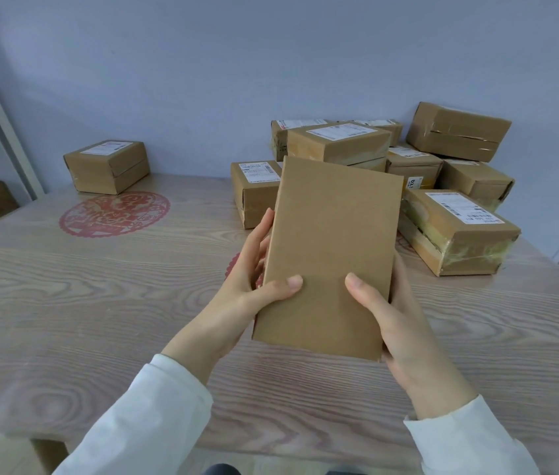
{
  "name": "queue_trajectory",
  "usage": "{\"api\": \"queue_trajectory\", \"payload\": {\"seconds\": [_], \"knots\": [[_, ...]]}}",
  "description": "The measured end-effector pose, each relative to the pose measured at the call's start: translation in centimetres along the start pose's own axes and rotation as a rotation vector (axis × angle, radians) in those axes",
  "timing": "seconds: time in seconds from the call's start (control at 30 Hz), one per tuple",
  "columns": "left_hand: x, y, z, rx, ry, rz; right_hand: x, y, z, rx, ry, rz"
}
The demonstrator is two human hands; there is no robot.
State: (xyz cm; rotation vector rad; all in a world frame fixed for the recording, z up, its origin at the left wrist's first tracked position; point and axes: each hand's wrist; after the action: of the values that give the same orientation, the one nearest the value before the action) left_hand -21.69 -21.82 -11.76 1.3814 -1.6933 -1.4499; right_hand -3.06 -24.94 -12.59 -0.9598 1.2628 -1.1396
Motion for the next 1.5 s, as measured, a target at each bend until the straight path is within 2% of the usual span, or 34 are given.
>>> {"api": "queue_trajectory", "payload": {"seconds": [0.13, 0.73, 1.0, 1.33, 1.5], "knots": [[-0.3, -0.3, -0.1, 0.052, 0.077, -0.006, 0.1, 0.1, -0.2, 0.062, -0.019, 0.028], [-0.2, -0.5, -0.3, 0.029, 0.029, -0.007, -0.5, 0.0, -0.4, 0.102, 0.08, 0.005], [-0.3, -0.4, -0.3, 0.074, 0.122, -0.038, -0.4, 0.1, -0.6, 0.119, 0.059, 0.006], [-0.1, 0.1, -0.2, 0.04, 0.078, -0.029, -0.7, -0.3, -1.3, 0.066, 0.116, 0.001], [-0.4, 0.1, -0.4, 0.08, 0.153, -0.073, -0.6, -0.5, -1.3, 0.072, 0.084, 0.013]]}}
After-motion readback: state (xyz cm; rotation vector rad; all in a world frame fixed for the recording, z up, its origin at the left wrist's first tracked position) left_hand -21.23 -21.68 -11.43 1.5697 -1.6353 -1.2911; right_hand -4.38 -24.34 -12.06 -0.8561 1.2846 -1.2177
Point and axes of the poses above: each hand's wrist, its own x-axis away from the middle knuckle, its own z-axis out of the back of the hand, y = z × x, and after that the axes turned 14 degrees about x, right-handed
